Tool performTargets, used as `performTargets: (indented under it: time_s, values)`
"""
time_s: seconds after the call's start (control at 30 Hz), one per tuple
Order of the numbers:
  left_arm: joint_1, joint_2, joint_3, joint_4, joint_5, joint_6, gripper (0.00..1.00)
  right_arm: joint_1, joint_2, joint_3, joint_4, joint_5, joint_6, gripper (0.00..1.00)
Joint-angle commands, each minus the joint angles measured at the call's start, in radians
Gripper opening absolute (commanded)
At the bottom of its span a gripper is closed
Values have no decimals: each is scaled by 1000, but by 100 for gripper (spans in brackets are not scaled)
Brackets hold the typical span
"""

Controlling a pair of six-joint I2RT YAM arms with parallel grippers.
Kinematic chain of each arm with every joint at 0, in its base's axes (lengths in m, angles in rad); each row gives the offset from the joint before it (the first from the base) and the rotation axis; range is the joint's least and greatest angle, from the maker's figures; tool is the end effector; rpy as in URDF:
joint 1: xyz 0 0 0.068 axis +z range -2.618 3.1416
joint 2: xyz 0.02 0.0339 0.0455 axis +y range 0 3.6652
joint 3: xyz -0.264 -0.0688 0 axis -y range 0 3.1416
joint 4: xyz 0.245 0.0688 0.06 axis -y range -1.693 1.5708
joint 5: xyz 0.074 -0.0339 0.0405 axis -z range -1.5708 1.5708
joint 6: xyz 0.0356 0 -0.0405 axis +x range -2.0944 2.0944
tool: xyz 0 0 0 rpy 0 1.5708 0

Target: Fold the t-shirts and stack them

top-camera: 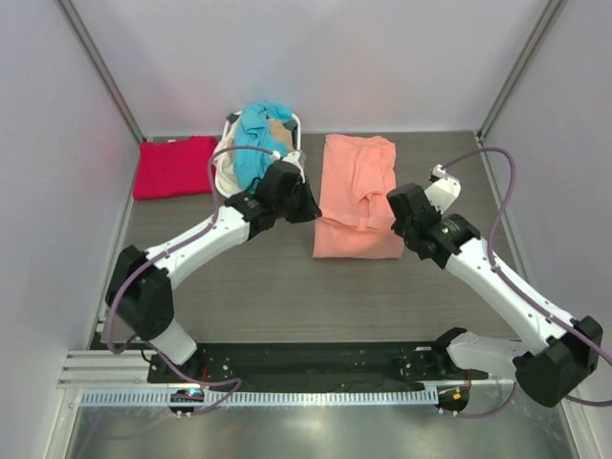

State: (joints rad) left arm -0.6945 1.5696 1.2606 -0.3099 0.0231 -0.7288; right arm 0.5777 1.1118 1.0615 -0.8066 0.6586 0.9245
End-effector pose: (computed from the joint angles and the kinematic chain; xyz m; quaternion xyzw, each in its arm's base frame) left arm 0.2765 -0.2314 0.2966 -0.0100 0.8888 -0.3070 0.3402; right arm 0.1942 0.1006 0.3206 0.2643 0.8538 0.0042 0.4485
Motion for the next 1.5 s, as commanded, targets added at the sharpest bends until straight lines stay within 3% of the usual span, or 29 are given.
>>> performTargets:
  time_s: [0.0,0.5,0.93,1.07,1.13,1.17,1.2,1.23,1.27,1.3,1.47]
  values:
    - [38,69,97,-5,92,72,0,-76,78,45,145,-79,-148,1]
    - [151,437,479,-93,199,134,0,-274,396,121,365,-264,-254,1]
    - [190,671,686,-169,236,152,0,-326,641,229,417,-272,-266,1]
    - [204,745,823,-222,232,172,2,-357,693,259,432,-290,-274,1]
    - [219,808,920,-316,233,178,21,-389,735,330,411,-315,-295,21]
    - [225,820,965,-354,233,178,41,-403,756,354,408,-344,-308,37]
    - [233,813,1024,-391,236,177,49,-413,757,405,399,-343,-318,64]
    - [236,796,1031,-394,224,177,55,-420,751,426,389,-341,-331,73]
    - [234,765,1028,-393,219,177,65,-426,732,440,379,-337,-354,80]
    - [233,710,999,-380,219,178,68,-424,690,448,376,-327,-361,87]
    - [233,541,795,-316,208,170,72,-359,553,350,388,-385,-371,86]
